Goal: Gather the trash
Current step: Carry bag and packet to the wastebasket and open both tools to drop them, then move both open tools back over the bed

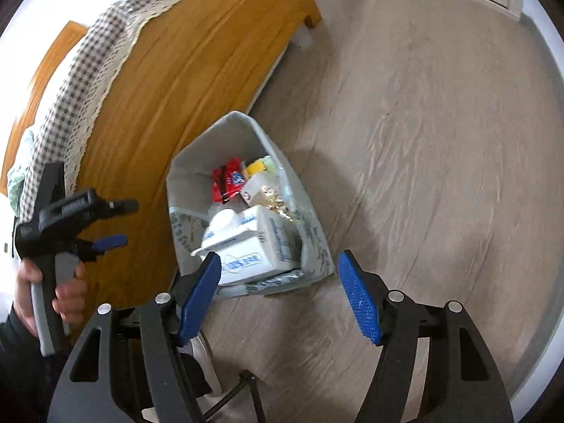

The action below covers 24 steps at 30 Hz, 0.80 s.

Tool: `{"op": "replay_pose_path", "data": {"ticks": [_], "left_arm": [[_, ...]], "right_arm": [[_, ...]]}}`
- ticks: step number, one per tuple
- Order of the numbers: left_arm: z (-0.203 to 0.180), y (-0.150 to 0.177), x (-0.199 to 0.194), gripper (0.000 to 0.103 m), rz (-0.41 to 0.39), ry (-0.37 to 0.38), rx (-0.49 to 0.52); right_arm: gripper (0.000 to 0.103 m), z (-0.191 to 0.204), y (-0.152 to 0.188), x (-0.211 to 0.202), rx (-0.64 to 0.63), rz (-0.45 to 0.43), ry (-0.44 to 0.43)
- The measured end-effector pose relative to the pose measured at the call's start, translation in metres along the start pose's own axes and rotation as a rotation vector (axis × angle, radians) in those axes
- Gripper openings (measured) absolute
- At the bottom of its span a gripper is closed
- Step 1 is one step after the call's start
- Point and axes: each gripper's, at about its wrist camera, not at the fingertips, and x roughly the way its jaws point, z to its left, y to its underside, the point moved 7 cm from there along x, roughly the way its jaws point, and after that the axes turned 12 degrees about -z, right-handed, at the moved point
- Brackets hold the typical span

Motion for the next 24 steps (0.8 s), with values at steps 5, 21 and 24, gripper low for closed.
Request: {"op": "replay_pose_path", "data": {"ticks": [5,21,24], "left_arm": [[0.014,0.016,-0.026,0.09,-0.021,0.04,-0.024],[0.077,-0.008,-0.278,0.09,-0.557,0.144,0.093],[0.126,-0.011,-0.331,0.09,-0.639,0.109,0.088]], "right_arm": [[0.066,0.022,-0.007,-0.007,-0.043,-0.03,-0.009],[0.066,0.155,-0.042,-0.055,-0.376,-0.161,0.082],[0.066,0.213,-0.047,-0.059,-0.451,-0.193,0.039]]}}
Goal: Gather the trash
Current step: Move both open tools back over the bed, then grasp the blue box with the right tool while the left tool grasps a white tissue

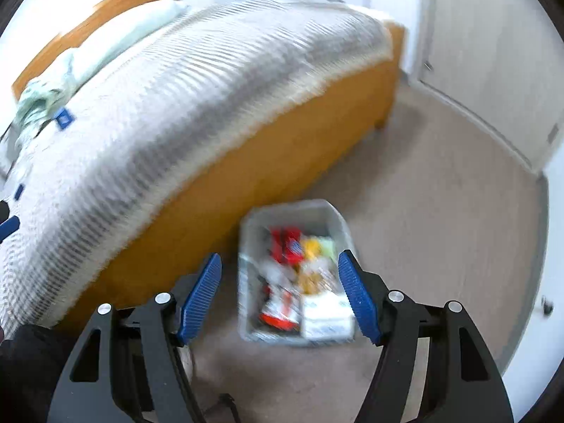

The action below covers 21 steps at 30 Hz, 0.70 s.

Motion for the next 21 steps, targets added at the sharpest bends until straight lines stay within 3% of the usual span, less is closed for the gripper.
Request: {"op": "replay_pose_path", "data": {"ticks": [3,7,12,14,18,21], "left_arm": [[0.059,-0.039,-0.048,0.09,-0.091,-0.037,-0.021],[0.161,-0.092,-0.101,0.09,-0.178,-0.146,-0.07],[0.299,-0.151,-0.142,0.09,-0.206,-0.326,-0.123],[0.348,-0.176,-0.147,0.09,-0.212,-0.392,-0.099],[0.445,-0.213,-0.127,0.09,-0.191,-0.494,-0.111],[0.512,-0.228,-0.088,0.09,-0.127,-0.484,-0.186]], "right_arm": [[0.066,0.065,-0.035,0.003,-0.091,-0.04,-0.058],[0.066,0.151,-0.081,0.015,-0.208,-0.084,-0.137],[0.066,0.265,-0.15,0.049,-0.322,-0.131,-0.248],[0.076,0.313,-0.179,0.069,-0.351,-0.155,-0.304],[0.08,0.426,-0.224,0.116,-0.435,-0.231,-0.435],[0.08,0.514,-0.236,0.175,-0.531,-0.187,-0.507]]}}
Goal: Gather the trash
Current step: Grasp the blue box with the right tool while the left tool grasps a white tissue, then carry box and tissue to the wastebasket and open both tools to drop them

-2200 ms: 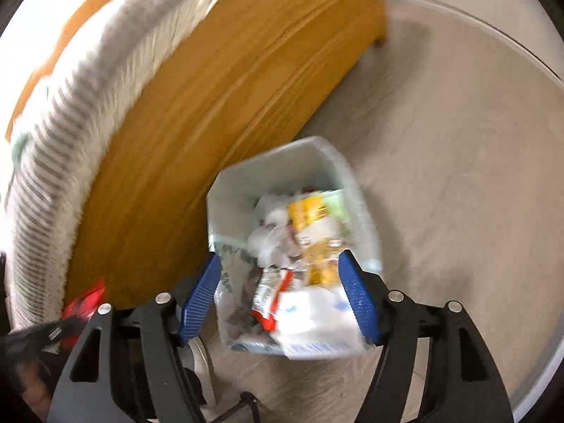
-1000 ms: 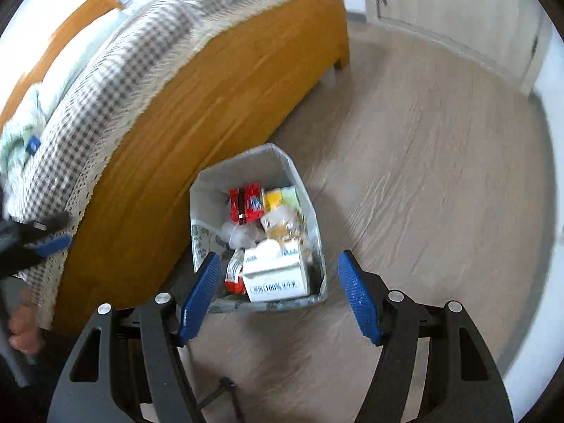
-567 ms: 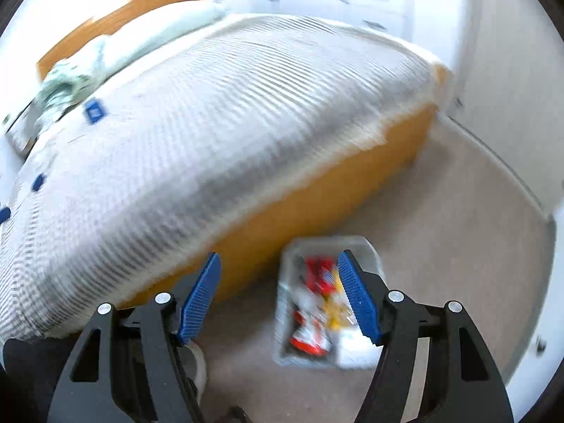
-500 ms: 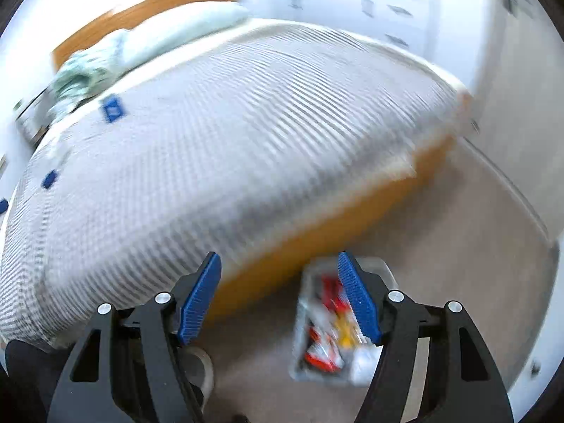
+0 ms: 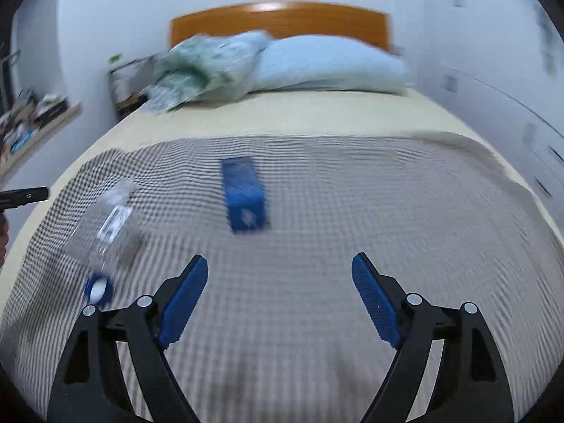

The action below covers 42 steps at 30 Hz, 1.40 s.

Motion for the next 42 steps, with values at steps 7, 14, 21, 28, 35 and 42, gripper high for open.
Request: {"op": "replay_pose_path", "data": {"ticks": [7,14,21,28,35,42], "left_arm": [[0.04,-0.031,0.12,0.09,0.049,-0.034,0.012],[0.026,0.005,0.161,0.071,0.152,0.0,0.153],[0.042,-0.009,0.097,0.005,0.085,-0.017,0.033],[-0.008,-0.005,-0.058,0.004,-0.029,0.024,0.057],[-0.146,0.069,-0.197,0.004,-0.064,0.206,0.19],[-0.297,0.197,-0.275,0.004,-0.001,0.552,0.197]], "right_arm": [[0.08,0.03,-0.015,0.131,-0.058,0.056,-0.018],[0.06,0.029,0.015,0.165,-0.033,0.144,-0.064],[0.058,0.011,0.023,0.091,-0.006,0.085,-0.02],[0.058,-0.042,0.053,-0.077,0.07,0.053,0.04],[0.058,-0.126,0.163,-0.276,0.216,0.129,0.242],[0.058,-0.194,0.346,-0.393,0.51,0.367,0.423]]}}
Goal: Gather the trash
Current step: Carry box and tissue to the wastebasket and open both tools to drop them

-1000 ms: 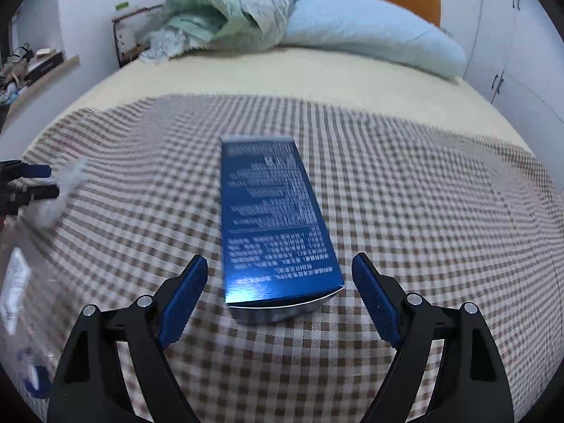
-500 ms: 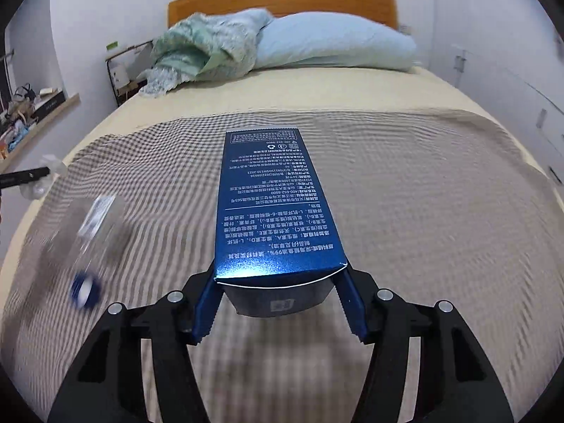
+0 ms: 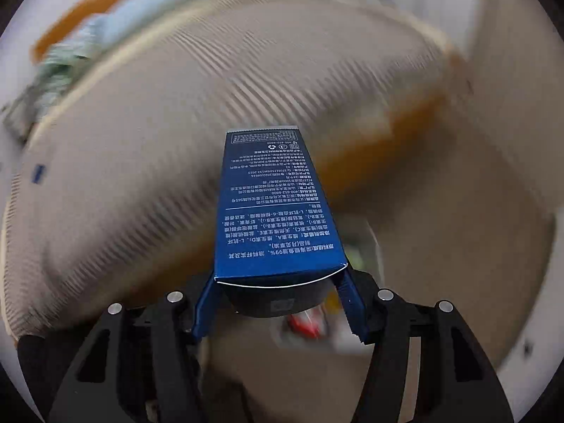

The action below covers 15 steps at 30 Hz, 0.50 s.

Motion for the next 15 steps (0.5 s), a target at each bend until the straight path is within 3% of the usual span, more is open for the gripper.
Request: {"op": "replay_pose_path", "data": {"ticks": [3,6,9,11,15], "left_arm": [[-0.06,0.047,0.035,0.004,0.094,0.079,-0.016],[-0.098,0.088,0.067,0.004,0.203,0.087,-0.036],[-0.106,0.113,0.088,0.004,0.274,0.088,-0.023],[-0.11,0.125,0.098,0.004,0.306,0.057,-0.001],[-0.112,0.141,0.121,0.004,0.385,0.01,-0.006]], "right_arm": [[0.058,-0.048,0.045,0.05,0.054,0.135,0.064],[0.058,-0.069,0.067,0.115,0.065,0.252,0.105],[0.059,-0.082,0.073,0.179,0.047,0.358,0.147],[0.061,-0.099,0.065,0.22,0.028,0.37,0.245],[0.063,-0.119,0.069,0.269,0.012,0.465,0.336]]}}
